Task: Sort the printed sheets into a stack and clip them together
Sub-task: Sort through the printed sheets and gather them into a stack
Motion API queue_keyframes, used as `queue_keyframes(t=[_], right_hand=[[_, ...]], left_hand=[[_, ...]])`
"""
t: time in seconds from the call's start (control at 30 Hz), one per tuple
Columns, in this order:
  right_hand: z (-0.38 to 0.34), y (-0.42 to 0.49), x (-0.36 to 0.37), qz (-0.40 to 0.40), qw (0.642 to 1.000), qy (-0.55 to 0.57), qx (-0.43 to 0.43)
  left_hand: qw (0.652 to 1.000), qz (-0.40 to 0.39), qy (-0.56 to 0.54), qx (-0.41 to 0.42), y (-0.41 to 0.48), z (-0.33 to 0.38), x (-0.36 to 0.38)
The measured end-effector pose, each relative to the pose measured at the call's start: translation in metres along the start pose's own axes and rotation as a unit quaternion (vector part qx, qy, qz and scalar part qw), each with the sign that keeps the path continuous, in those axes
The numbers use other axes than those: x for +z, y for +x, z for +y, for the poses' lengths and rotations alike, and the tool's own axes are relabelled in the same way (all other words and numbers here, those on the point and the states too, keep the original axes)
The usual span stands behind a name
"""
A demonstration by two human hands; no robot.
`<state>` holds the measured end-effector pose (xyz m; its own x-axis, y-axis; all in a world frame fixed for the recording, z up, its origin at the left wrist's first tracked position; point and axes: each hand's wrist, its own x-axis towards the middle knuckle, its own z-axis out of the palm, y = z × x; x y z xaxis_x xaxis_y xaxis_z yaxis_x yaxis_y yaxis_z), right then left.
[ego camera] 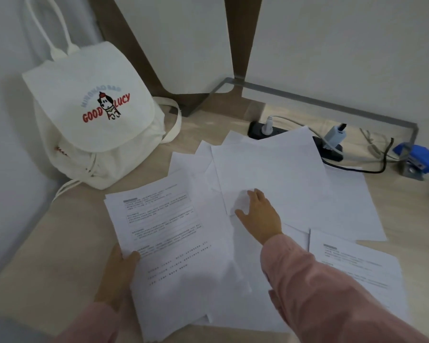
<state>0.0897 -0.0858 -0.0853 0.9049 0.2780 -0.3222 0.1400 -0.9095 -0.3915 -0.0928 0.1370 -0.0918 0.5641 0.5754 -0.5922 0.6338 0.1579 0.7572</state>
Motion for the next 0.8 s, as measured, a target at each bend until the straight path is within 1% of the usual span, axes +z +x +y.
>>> queue_keyframes(t=[0.07,0.17,0.3,0.37,0.4,0.43,0.5,0.53,0.57,0.6,0.63,0.7,0.73,0.77,0.8], right_hand=[[-0.003,0.003,0.009,-0.007,0.999,-0.042,-0.012],[-0.008,0.005,0.021,0.005,0.992,-0.118,-0.036],[-0.012,0.010,0.022,0.015,0.973,-0.221,-0.065],[-0.009,0.014,0.016,0.035,0.967,-0.241,-0.076],[-0.008,0.016,0.010,0.047,0.973,-0.216,-0.070],[-0.008,0.018,0.002,0.055,0.983,-0.166,-0.059],[-0.014,0.017,-0.019,0.044,0.998,-0.001,-0.037],[-0.019,0.015,-0.031,0.032,0.994,0.103,-0.032],[-0.026,0.010,-0.044,0.015,0.978,0.208,-0.025],[-0.032,0.002,-0.058,-0.003,0.948,0.317,-0.023],[-0.037,-0.007,-0.073,-0.031,0.904,0.426,-0.018],[-0.038,-0.023,-0.099,-0.110,0.786,0.608,-0.009],[-0.035,-0.027,-0.109,-0.134,0.727,0.673,0.003],[-0.031,-0.030,-0.117,-0.140,0.674,0.725,0.019],[-0.024,-0.031,-0.122,-0.137,0.634,0.760,0.035]], left_hand=[[1.000,-0.009,-0.003,-0.007,-0.004,-0.001,-0.002],[1.000,-0.020,-0.013,-0.004,-0.010,0.000,-0.003],[0.999,-0.018,-0.020,-0.017,-0.012,0.003,-0.003],[0.999,-0.016,-0.025,-0.021,-0.014,0.005,-0.002],[0.999,-0.015,-0.026,-0.022,-0.014,0.006,-0.002],[0.999,-0.014,-0.027,-0.024,-0.014,0.006,-0.002],[0.999,-0.009,-0.028,-0.030,-0.014,0.007,-0.001],[0.999,-0.006,-0.029,-0.033,-0.014,0.007,-0.001],[0.999,-0.001,-0.031,-0.034,-0.015,0.009,0.000],[0.999,0.002,-0.036,-0.036,-0.016,0.010,0.001],[0.998,0.005,-0.041,-0.037,-0.016,0.011,0.002],[0.998,0.008,-0.050,-0.041,-0.017,0.014,0.005],[0.997,0.011,-0.056,-0.047,-0.016,0.014,0.007],[0.997,0.013,-0.062,-0.054,-0.016,0.015,0.008],[0.996,0.014,-0.067,-0.057,-0.015,0.014,0.010]])
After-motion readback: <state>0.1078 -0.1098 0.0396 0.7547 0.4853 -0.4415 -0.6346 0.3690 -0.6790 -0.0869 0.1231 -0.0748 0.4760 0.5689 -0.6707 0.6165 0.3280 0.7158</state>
